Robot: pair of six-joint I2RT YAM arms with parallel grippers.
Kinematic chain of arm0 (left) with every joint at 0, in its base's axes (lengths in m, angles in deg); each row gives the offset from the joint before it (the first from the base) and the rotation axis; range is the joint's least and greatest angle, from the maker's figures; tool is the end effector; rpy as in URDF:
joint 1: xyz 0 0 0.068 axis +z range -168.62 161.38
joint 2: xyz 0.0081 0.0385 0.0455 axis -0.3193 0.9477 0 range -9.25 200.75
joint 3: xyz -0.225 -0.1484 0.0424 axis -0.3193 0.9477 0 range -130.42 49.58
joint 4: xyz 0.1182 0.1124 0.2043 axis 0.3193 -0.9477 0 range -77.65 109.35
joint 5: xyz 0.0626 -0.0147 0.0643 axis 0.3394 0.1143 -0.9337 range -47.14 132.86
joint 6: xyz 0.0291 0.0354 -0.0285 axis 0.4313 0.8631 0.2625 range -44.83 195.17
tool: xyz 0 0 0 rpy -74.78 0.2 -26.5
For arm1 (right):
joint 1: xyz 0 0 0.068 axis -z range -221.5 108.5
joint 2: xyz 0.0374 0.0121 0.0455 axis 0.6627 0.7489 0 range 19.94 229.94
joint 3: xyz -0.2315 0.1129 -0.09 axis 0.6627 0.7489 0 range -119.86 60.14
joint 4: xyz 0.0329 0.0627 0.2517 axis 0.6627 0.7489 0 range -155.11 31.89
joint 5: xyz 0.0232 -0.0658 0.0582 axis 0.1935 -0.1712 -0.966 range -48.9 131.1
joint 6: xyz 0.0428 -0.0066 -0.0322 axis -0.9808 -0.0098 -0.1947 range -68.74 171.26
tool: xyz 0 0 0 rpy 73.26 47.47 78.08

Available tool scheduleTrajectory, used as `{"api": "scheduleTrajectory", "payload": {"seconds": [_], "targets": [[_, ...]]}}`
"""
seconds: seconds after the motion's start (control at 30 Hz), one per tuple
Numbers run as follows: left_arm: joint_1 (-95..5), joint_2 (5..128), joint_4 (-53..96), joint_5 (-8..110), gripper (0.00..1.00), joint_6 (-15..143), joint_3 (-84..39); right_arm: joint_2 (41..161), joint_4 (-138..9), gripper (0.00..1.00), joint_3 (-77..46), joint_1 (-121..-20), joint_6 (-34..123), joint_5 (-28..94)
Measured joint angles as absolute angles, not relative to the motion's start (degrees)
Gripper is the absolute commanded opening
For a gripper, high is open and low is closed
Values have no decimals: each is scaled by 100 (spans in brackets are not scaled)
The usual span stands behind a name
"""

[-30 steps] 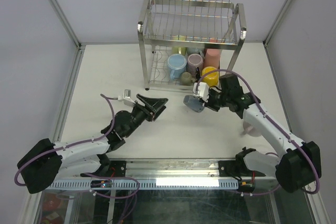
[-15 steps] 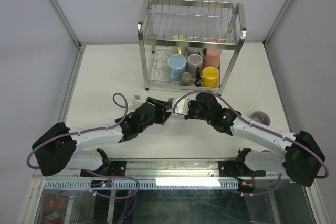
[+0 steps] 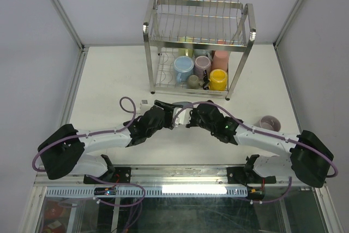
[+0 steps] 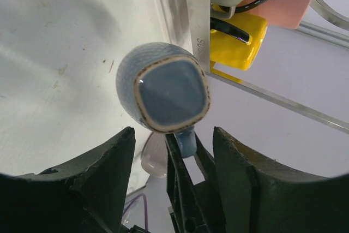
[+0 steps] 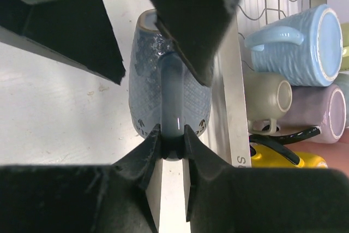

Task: Load the cups into the dish rack
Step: Pick up the cup at the center of the board.

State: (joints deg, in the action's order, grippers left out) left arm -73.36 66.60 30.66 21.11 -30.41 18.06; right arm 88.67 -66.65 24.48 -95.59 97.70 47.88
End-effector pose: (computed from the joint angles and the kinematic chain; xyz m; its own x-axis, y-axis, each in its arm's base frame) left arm 0.1622 -0.2066 0.1829 -0.4733 -0.8804 0.0307 -0.4585 0.2164 -0.8620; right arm 0.1534 0.2044 0.2189 0.3284 -0.7730 -0.5427 -0.7359 0.1508 -0.6601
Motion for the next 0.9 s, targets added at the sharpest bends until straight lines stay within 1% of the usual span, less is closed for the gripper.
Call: {"api": "scheduleTrajectory", "payload": {"seconds": [0.17, 0.3, 0.33, 0.43, 0.57, 0.63, 0.67, 0.73, 0.8, 0.83, 0.9], "targets": [[-7380, 6711, 3203, 2043, 51, -3094, 1779, 8899, -6868, 0, 2531, -9686, 9820, 4852], [-7380, 6993, 3356, 2038, 34, -3214, 1779, 8901, -6999, 0, 2590, -9762, 9873, 4957], [-7382, 7045, 3444, 2041, 32, -3242, 1777, 8904, -7003, 0, 2621, -9786, 9903, 5000], [-7397, 7128, 3579, 2049, 33, -3341, 1777, 8928, -7071, 0, 2717, -9845, 9975, 5125], [-7454, 7154, 3805, 2038, 39, -3345, 1777, 8945, -7194, 0, 2739, -9924, 10028, 5164], [-7452, 7163, 3938, 2041, 37, -3347, 1777, 8954, -7272, 0, 2743, -9981, 10078, 5190], [-7452, 7178, 3995, 2038, 33, -3345, 1777, 8954, -7301, 0, 2754, -10007, 10113, 5232], [-7454, 7264, 4095, 2047, 15, -3350, 1777, 8956, -7338, 0, 2796, -10033, 10174, 5313], [-7458, 7386, 4189, 2091, 2, -3343, 1795, 8976, -7360, 0, 2824, -10068, 10225, 5411], [-7467, 7425, 4299, 2084, 0, -3391, 1821, 8980, -7351, 0, 2829, -10075, 10218, 5422], [-7476, 7436, 4443, 2065, 0, -3400, 1869, 8982, -7375, 0, 2846, -10103, 10222, 5457]]}}
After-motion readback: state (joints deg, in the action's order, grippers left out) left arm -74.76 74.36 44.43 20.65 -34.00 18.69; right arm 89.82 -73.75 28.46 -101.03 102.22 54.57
